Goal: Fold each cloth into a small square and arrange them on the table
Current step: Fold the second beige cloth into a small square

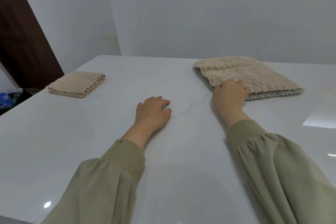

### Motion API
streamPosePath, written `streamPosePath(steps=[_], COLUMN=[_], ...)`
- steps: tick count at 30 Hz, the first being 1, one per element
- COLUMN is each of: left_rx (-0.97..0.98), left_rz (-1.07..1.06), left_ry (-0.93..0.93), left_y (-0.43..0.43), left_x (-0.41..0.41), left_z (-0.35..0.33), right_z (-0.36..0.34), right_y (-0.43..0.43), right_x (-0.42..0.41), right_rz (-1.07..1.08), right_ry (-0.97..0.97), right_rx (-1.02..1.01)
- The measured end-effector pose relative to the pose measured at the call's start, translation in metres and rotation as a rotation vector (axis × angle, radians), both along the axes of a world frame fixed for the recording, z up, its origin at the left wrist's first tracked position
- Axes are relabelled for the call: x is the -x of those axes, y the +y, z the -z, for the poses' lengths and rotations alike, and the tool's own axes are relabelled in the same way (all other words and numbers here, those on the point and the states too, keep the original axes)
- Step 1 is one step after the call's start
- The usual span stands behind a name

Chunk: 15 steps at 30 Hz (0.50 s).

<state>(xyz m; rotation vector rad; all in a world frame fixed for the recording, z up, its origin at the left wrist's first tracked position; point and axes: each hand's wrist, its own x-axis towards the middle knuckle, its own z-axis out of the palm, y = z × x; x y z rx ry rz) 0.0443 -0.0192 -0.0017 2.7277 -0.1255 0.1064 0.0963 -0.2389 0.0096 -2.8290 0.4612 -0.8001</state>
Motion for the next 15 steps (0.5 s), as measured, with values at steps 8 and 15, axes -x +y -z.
streamPosePath(steps=[8, 15], left_rx=[0.472, 0.691], left_rz=[-0.191, -0.257], left_ry=[-0.148, -0.188], left_y=[0.004, 0.008], left_x=[0.001, 0.001], left_z=[-0.006, -0.009], right_z=[-0.011, 0.000], right_y=[0.036, 0.033], right_x=[0.021, 0.021], right_rz=[-0.628, -0.375], right_ry=[-0.746, 0.267], right_rx=[0.070, 0.051])
